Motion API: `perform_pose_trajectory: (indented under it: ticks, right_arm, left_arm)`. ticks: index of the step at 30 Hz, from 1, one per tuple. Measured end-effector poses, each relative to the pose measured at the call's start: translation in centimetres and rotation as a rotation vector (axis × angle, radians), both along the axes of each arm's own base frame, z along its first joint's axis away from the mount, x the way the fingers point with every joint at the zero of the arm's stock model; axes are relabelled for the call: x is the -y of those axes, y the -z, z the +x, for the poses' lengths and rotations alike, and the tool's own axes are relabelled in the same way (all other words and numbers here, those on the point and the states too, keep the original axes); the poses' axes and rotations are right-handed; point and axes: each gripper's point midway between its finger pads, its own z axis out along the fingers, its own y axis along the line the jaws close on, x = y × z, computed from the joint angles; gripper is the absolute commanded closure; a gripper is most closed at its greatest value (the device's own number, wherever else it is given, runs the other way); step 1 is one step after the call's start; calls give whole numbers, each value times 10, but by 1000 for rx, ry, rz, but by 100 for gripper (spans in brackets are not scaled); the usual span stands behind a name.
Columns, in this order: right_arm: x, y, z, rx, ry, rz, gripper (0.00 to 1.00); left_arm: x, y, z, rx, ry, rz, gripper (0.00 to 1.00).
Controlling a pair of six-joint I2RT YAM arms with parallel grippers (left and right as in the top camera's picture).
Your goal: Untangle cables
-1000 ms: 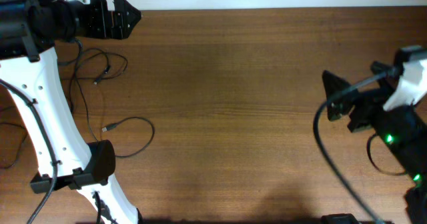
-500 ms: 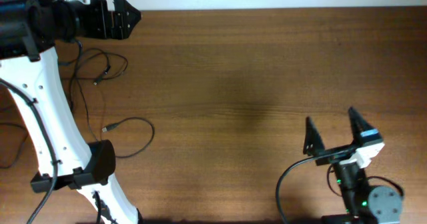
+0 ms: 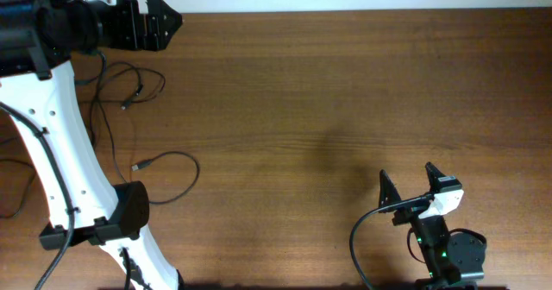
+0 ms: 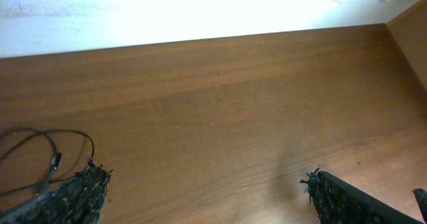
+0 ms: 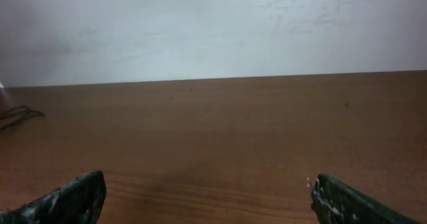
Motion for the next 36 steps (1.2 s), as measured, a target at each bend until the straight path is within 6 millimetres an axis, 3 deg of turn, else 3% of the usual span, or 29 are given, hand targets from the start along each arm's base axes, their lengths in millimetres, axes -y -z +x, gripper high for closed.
perform_pose_trajectory:
  ticks: [18, 23, 28, 30, 34, 36]
  right_arm:
    - [0, 0, 0, -3, 1, 14, 1]
    - [0, 0, 0, -3, 1, 15, 1]
    - [0, 0, 0, -3, 1, 16, 1]
    - [0, 0, 0, -3, 1, 15, 1]
    - [0, 0, 0, -2, 1, 15, 1]
    - [0, 0, 0, -3, 1, 16, 1]
  left_arm:
    - [0, 0, 0, -1, 1, 0, 1]
    - [-4, 9, -4, -44, -19, 16, 1]
    - [-11, 45, 15, -61, -35, 41, 1]
    - [-12, 63, 14, -38, -40, 49, 1]
    - [-9, 89, -14, 48, -51, 71, 1]
    - [-4, 92, -41, 213, -53, 89, 1]
